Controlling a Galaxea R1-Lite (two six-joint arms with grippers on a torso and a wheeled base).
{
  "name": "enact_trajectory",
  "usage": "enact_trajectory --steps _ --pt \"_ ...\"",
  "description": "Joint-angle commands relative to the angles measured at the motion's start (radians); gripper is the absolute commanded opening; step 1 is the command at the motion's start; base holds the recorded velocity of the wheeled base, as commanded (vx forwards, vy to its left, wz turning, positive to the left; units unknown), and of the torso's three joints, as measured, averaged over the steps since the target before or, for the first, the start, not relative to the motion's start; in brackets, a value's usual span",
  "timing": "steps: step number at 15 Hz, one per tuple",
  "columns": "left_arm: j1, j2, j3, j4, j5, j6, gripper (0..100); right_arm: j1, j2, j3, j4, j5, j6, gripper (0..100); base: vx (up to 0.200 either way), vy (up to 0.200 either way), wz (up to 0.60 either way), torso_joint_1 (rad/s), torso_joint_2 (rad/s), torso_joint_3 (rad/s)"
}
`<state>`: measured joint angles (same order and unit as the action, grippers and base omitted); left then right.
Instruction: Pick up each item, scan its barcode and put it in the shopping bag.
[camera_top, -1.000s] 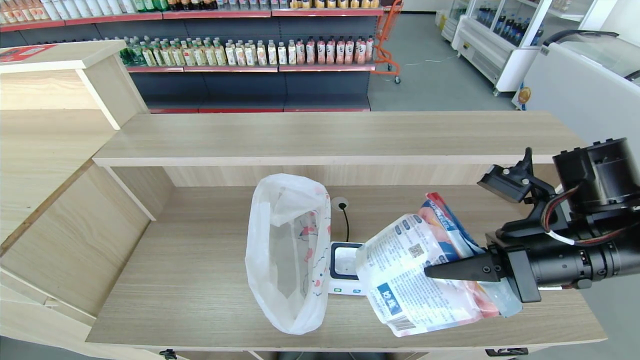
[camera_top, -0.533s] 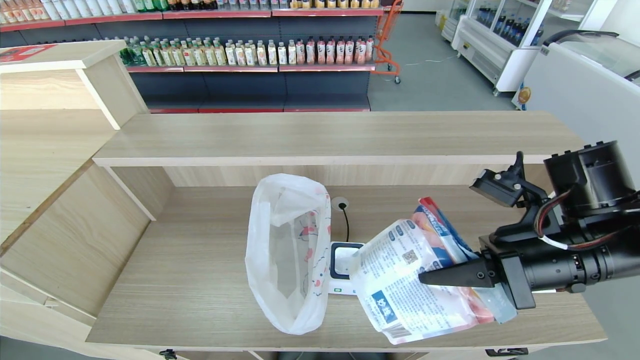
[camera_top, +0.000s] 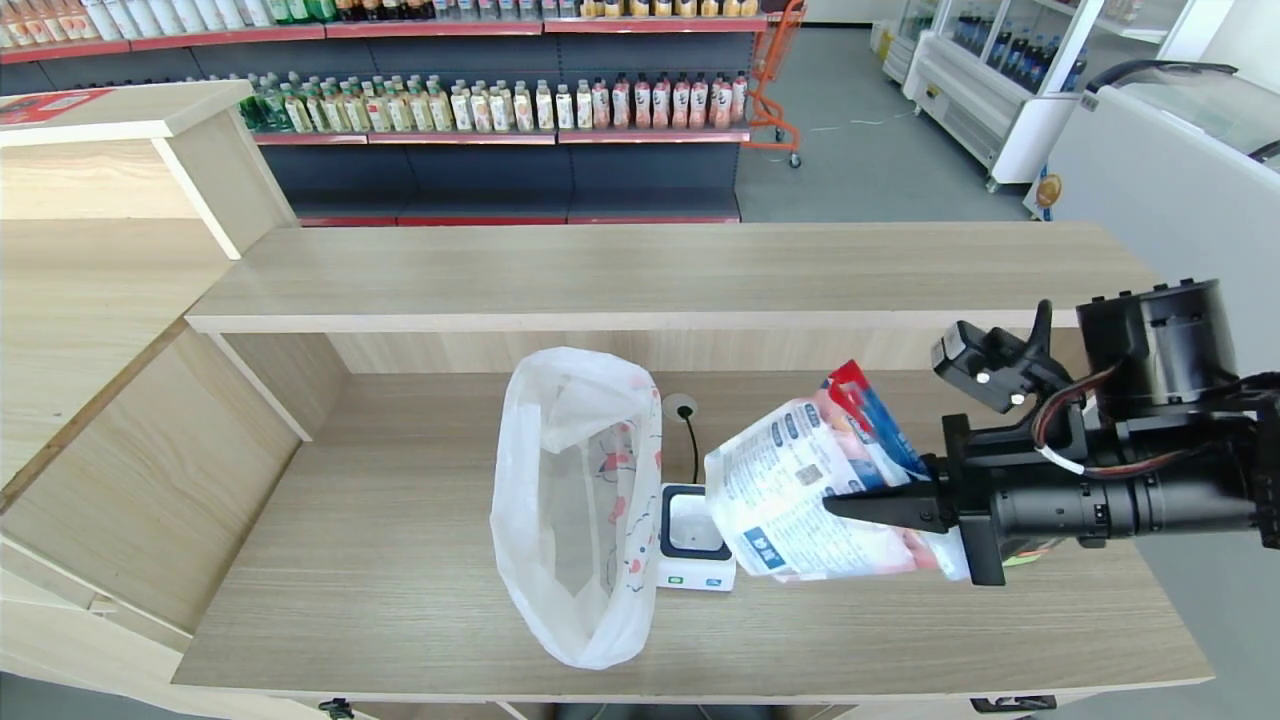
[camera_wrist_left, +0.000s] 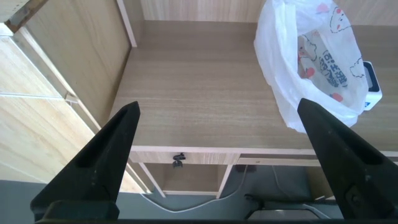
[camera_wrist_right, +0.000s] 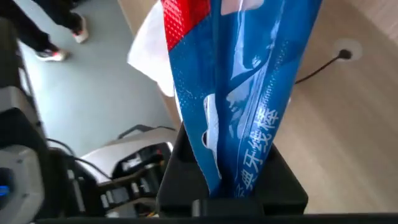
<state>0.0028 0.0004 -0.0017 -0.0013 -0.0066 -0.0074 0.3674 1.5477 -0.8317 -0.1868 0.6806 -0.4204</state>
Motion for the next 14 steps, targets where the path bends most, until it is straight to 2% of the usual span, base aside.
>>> enact_trajectory --steps 1,3,4,6,10,14 --pt "0.000 0.000 0.000 0.000 0.000 0.000 100 -0.113 0.173 0.008 -0.163 -0.006 -0.238 0 0.000 0.000 0.00 0.000 0.00 0.000" --pt "0.000 0.000 0.000 0.000 0.000 0.000 100 -0.119 0.267 0.011 -0.333 0.027 -0.297 0 0.000 0.000 0.00 0.000 0.00 0.000" --pt "0.000 0.000 0.000 0.000 -0.001 0.000 100 -0.122 0.348 0.008 -0.511 0.033 -0.305 0 0.000 0.000 0.00 0.000 0.00 0.000" --pt "0.000 0.000 0.000 0.000 -0.001 0.000 100 -0.131 0.433 0.016 -0.709 0.037 -0.307 0 0.000 0.000 0.00 0.000 0.00 0.000" --pt "0.000 0.000 0.000 0.000 0.000 0.000 100 -0.134 0.582 0.013 -0.910 0.172 -0.308 0 0.000 0.000 0.00 0.000 0.00 0.000" --pt "0.000 0.000 0.000 0.000 0.000 0.000 100 -0.128 0.700 -0.003 -1.062 0.203 -0.307 0 0.000 0.000 0.00 0.000 0.00 0.000"
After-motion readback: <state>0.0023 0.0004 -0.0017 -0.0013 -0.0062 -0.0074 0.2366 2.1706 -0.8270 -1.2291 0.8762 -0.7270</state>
